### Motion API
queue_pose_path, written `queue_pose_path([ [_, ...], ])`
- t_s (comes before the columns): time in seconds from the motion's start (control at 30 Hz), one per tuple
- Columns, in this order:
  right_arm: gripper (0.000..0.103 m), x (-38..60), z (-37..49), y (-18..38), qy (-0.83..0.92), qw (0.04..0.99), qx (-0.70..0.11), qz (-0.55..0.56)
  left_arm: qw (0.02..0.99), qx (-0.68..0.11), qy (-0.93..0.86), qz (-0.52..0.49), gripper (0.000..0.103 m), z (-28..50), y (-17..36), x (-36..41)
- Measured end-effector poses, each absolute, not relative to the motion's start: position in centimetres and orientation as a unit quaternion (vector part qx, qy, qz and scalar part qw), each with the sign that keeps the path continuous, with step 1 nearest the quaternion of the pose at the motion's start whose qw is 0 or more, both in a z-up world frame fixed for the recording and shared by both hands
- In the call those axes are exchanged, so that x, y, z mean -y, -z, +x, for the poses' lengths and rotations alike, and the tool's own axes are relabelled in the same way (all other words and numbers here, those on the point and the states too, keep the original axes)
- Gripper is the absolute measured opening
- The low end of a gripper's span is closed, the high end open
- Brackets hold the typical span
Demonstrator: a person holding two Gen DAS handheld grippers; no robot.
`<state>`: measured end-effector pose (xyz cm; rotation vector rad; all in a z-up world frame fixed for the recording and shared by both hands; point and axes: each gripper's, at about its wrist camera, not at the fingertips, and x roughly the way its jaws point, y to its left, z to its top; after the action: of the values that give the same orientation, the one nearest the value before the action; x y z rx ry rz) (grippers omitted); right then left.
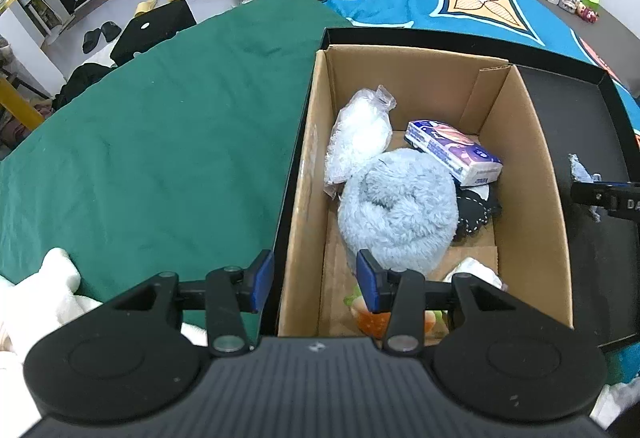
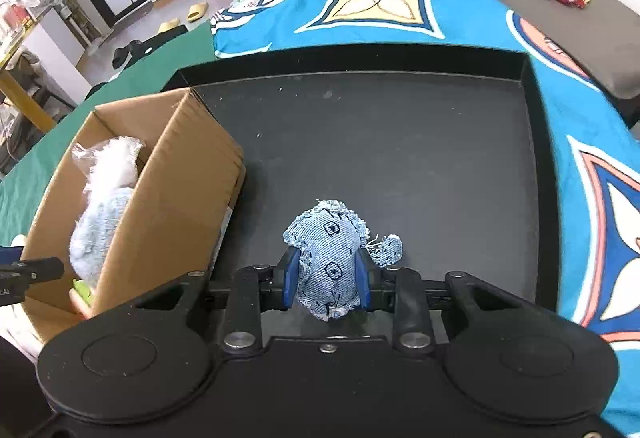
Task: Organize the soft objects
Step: 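Lift the denim plush with the right tool and carry it over the box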
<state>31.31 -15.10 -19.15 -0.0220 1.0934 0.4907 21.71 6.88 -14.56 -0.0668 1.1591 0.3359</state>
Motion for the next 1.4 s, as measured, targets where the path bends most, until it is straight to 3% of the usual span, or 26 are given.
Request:
queue_pose_path([
  [0.63, 0.029, 16.6, 29.0, 11.7, -0.213, 0.860, -0.463, 0.007, 0.839, -0.524, -0.143, -0.034, 0.044, 20.0, 12.4, -6.3],
  [1.4, 0.029, 12.3, 25.8, 7.9, -0.235, 0.868, -0.437, -0.019, 0.853, -0.501, -0.129, -0.065, 0.044, 18.1, 12.3, -7.8],
])
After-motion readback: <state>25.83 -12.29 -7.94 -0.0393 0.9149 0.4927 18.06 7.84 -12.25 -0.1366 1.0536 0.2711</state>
